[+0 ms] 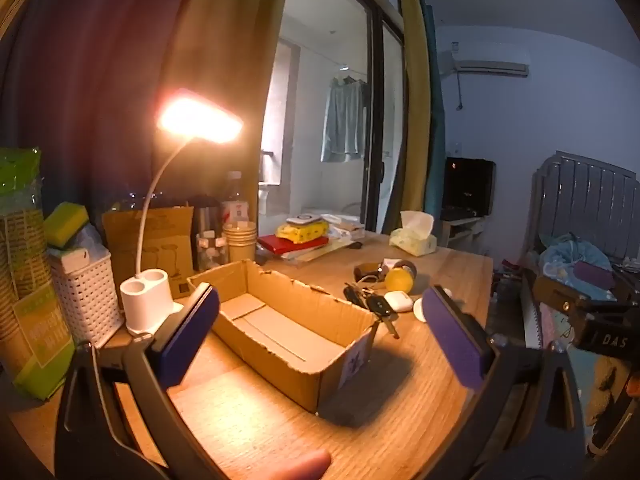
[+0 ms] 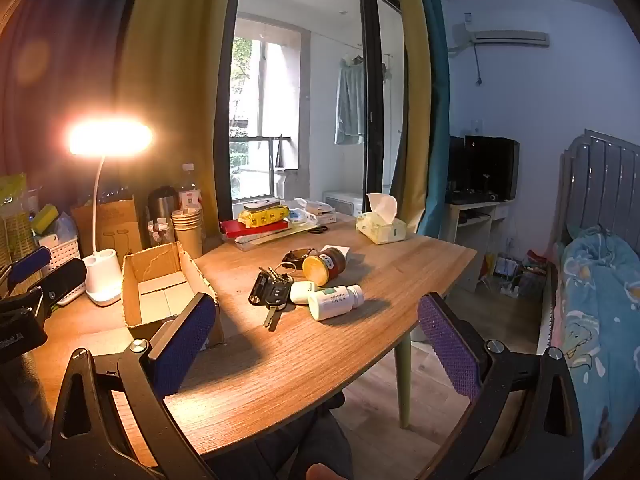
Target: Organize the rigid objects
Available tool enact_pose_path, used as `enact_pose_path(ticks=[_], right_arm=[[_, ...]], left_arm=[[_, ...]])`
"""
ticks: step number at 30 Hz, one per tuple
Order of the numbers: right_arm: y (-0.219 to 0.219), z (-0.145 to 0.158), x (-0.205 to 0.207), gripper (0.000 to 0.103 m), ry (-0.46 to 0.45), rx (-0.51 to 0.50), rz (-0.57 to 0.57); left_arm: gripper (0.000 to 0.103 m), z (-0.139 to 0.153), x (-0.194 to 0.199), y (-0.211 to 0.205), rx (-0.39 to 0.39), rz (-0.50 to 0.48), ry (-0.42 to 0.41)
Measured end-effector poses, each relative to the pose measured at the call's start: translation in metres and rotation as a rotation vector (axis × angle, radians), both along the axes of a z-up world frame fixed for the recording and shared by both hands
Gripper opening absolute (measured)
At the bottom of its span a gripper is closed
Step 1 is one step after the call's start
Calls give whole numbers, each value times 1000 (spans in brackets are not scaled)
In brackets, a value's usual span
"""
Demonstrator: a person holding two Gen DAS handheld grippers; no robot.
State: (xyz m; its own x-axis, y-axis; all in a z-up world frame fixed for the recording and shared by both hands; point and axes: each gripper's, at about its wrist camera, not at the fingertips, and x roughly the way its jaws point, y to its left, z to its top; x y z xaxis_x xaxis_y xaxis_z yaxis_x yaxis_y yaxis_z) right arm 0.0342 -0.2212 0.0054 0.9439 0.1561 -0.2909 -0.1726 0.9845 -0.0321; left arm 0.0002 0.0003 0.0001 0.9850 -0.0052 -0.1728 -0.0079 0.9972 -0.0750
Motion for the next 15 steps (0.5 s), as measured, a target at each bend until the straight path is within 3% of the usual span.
enact_pose_path(ticks=[15], right_arm=[[0,0,-1,103,-9,9,-7]], left_arm=[[101,-4,5,1,-10,-7,38]])
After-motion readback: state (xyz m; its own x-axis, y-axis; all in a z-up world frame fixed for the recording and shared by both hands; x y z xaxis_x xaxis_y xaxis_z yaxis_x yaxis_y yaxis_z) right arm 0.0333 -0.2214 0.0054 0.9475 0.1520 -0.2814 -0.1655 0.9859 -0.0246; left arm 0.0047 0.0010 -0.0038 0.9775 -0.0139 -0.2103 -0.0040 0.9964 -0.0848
